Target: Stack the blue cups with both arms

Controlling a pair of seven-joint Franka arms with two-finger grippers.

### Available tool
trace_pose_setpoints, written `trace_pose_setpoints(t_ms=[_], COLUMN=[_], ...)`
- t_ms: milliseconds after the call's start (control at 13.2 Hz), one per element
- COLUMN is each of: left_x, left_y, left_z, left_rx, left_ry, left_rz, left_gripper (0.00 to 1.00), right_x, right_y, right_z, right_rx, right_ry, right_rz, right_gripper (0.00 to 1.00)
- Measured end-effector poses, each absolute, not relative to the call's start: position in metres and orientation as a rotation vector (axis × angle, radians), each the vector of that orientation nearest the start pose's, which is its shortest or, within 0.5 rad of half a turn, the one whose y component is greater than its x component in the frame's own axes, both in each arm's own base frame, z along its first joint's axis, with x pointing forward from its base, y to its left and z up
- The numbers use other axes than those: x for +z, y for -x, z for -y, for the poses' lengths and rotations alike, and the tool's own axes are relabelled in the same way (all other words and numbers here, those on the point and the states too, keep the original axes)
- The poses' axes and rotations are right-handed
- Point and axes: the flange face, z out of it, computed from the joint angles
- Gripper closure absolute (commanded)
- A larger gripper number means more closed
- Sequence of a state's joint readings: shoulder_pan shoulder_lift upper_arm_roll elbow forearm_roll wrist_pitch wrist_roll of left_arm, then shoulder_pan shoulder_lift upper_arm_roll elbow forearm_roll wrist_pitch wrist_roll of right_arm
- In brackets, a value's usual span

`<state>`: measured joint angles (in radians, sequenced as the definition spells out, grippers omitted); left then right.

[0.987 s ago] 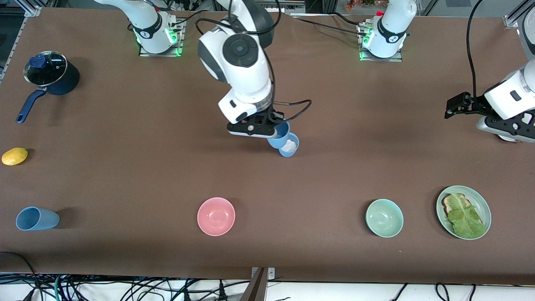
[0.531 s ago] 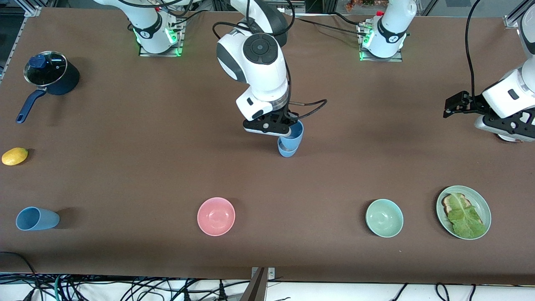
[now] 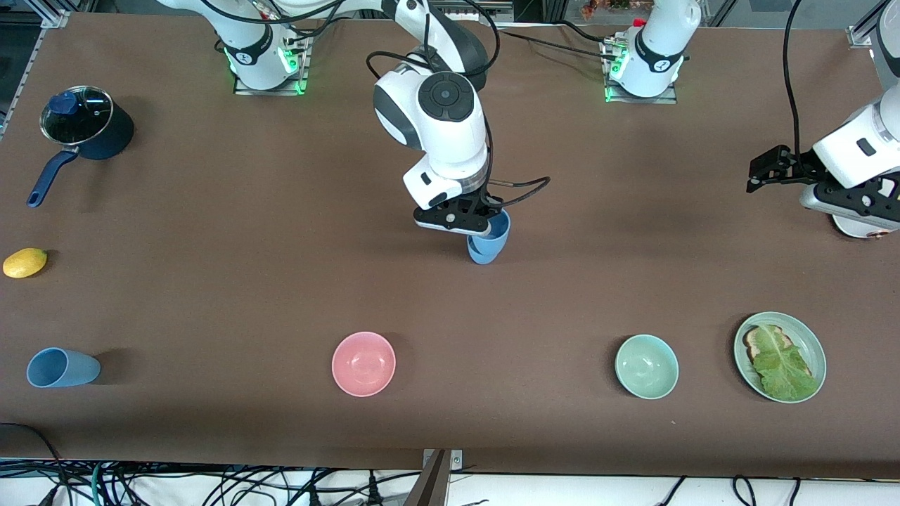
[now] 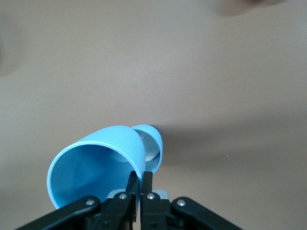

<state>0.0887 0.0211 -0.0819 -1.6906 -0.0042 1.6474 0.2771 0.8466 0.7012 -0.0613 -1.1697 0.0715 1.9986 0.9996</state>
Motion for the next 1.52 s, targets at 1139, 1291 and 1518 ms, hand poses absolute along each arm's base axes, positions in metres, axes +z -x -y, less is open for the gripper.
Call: trace_pose_setpoints(t_ms=[1139, 1291, 1518], left_x=[0.556, 0.556, 0.556], left_y=[-0.559, -0.559, -0.559], left_z=[0.012, 0.011, 0.01], left_rx=[0.119, 0.119, 0.118], left_ry=[3.123, 3.123, 3.124], left_rz=[-0.44, -0.437, -0.436], left_gripper=[0.0, 0.0, 0.0], right_x=[0.372, 0.386, 0.434], right_y=[-0.519, -0.526, -0.553], right_z=[-0.548, -0.541, -0.499], right_rx=[-0.072, -0.096, -0.125], right_ry=[3.009, 2.99, 2.972], right_rz=[-0.367, -0.386, -0.414], right_gripper=[0.11, 0.0, 0.0])
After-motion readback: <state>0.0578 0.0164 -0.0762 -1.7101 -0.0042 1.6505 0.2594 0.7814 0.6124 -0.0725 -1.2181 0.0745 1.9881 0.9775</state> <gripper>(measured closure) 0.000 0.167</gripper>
